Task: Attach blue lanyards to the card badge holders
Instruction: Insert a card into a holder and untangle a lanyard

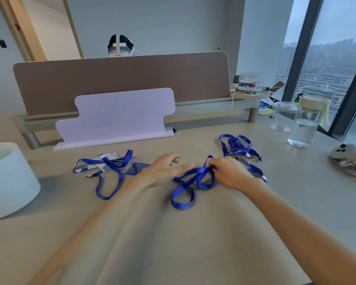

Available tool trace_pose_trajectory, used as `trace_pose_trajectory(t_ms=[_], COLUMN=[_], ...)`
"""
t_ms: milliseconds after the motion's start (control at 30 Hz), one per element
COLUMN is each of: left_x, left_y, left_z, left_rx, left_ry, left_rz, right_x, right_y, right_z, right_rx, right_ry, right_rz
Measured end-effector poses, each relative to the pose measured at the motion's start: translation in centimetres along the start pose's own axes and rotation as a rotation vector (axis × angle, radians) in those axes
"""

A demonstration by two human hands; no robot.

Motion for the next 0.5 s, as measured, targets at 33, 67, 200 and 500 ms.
trace_pose_trajectory(t_ms=[33, 67, 200, 500], left_x=[1.1, 1.7, 3.3, 2.7], left_y=[0.6, 1.0, -0.5, -2.6], left_z=[-0.7, -1.5, -3.7, 3.4], left_rx=[-0.113, -0.230, -0.366, -0.143], left_ry=[0.044, 0.055, 0.106, -0.108], left_rz=[0.065, 0.266, 0.627, 0.445], right_x=[0.0, 0.3, 1.6, 3.6], right_y=[0.2, 0.5, 2.6, 3.2], right_z=[-0.3, -0.7, -1.6, -0.1], right_rx=[0.030, 0.066, 0.383, 0.113], right_ry=[-0.033, -0.049, -0.098, -0.155], right_rz=[-0.045, -0.093, -0.242, -0.031])
Point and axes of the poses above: each hand's wrist, its own z-axis towards the middle knuckle, its own y-axis out of the back of the hand, x = y × z, the point moved 5 cm from there along z, towards the middle knuckle, and after that the axes turned 11 degrees about y, right-handed, at the moved point
